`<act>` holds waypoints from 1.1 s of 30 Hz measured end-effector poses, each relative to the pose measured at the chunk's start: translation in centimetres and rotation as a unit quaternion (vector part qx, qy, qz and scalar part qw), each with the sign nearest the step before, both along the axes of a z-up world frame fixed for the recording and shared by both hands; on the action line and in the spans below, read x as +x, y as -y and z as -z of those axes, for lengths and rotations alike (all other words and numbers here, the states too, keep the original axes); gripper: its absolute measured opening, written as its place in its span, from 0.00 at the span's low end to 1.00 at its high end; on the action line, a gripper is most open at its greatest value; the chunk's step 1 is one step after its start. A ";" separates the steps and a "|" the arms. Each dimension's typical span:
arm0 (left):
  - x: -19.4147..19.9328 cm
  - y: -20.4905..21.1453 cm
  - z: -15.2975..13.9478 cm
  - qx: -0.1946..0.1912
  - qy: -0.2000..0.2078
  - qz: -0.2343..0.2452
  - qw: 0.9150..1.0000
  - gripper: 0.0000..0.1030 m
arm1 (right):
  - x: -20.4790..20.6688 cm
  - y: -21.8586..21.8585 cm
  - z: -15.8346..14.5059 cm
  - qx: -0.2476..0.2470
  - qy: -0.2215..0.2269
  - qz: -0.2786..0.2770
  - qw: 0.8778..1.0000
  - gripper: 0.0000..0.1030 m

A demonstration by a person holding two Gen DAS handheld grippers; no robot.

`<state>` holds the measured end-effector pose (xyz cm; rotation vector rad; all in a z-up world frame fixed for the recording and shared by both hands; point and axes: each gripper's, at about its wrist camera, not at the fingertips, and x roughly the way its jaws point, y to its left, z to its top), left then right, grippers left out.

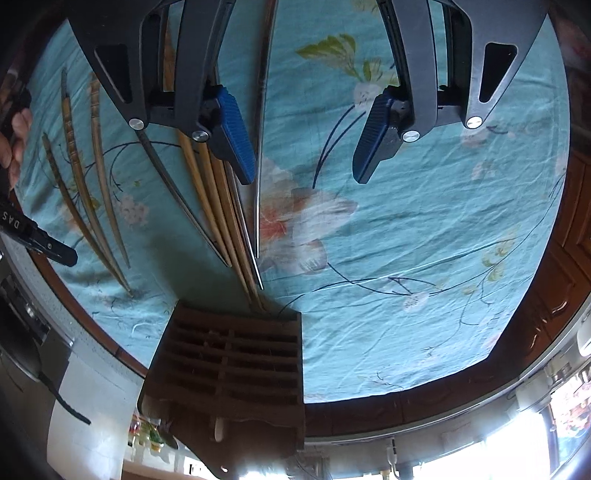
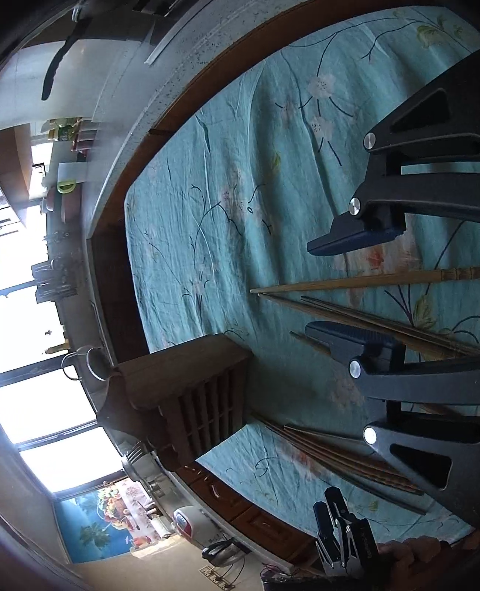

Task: Organize utensils
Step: 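Grasp a steel chopstick with the left tool while the right tool grasps a wooden chopstick, then lift both chopsticks and lower them into the wooden utensil holder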

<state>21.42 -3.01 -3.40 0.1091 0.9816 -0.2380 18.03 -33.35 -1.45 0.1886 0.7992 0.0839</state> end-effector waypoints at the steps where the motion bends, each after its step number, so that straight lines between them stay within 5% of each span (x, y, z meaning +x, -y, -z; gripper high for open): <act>1: 0.4 0.3 0.1 0.000 -0.004 0.007 1.000 0.53 | 0.5 0.0 0.2 -0.001 -0.006 -0.002 1.000 0.35; 5: 1.4 1.5 0.5 0.004 -0.015 0.029 0.999 0.50 | 2.1 0.1 0.8 0.000 -0.026 -0.012 1.000 0.33; 7: 1.8 2.2 1.0 0.014 -0.023 0.040 0.999 0.38 | 2.8 0.1 1.0 -0.007 -0.034 -0.014 0.999 0.30; 10: 2.2 2.7 1.4 0.019 -0.024 0.045 0.999 0.34 | 3.8 0.0 1.5 -0.013 -0.049 -0.020 0.999 0.24; 26: 5.4 3.4 1.4 0.017 -0.024 0.069 0.997 0.31 | 9.2 -1.8 2.7 -0.062 -0.069 -0.040 0.995 0.17; 30: 5.3 3.9 1.5 0.023 -0.012 0.080 0.996 0.05 | 9.5 -2.3 2.8 -0.073 -0.069 -0.037 0.994 0.14; 33: 5.3 3.5 1.4 0.014 -0.014 0.074 0.997 0.04 | 9.2 -1.9 2.8 -0.062 -0.067 -0.026 0.995 0.05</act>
